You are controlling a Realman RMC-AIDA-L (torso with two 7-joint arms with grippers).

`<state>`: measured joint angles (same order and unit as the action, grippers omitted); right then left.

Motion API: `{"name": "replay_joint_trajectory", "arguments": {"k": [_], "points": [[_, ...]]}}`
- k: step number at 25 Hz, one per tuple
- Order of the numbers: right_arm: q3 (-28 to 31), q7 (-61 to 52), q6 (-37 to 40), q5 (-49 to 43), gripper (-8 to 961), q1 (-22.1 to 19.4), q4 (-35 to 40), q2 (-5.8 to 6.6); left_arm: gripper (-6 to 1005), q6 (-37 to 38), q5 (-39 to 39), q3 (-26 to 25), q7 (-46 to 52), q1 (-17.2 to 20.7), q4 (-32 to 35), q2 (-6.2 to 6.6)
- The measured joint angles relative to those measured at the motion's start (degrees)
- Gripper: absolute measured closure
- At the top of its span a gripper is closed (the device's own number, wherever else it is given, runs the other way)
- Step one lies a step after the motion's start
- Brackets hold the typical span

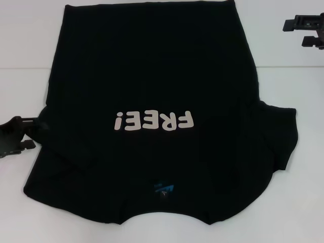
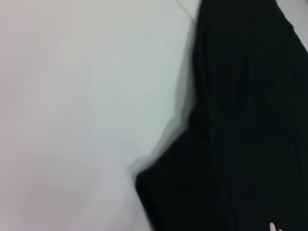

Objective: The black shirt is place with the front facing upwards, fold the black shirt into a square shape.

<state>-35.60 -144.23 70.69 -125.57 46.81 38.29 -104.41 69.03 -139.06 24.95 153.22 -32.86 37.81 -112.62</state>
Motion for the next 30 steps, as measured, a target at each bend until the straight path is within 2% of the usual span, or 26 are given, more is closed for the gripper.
{"name": "replay_joint_trajectory", "arguments": {"k": [17, 30], "points": [[0.0, 0.0, 0.04, 0.0, 38, -0.06, -0.33, 0.0, 330, -8.46, 0.29, 0.06, 1.0, -1.66, -3.84, -0.27], [0.0, 0.0, 0.16, 0.07, 38, -0.06, -0.34, 0.0, 330, -11.42, 0.29, 0.04, 1.15, -2.1, -5.29, -0.24]]}}
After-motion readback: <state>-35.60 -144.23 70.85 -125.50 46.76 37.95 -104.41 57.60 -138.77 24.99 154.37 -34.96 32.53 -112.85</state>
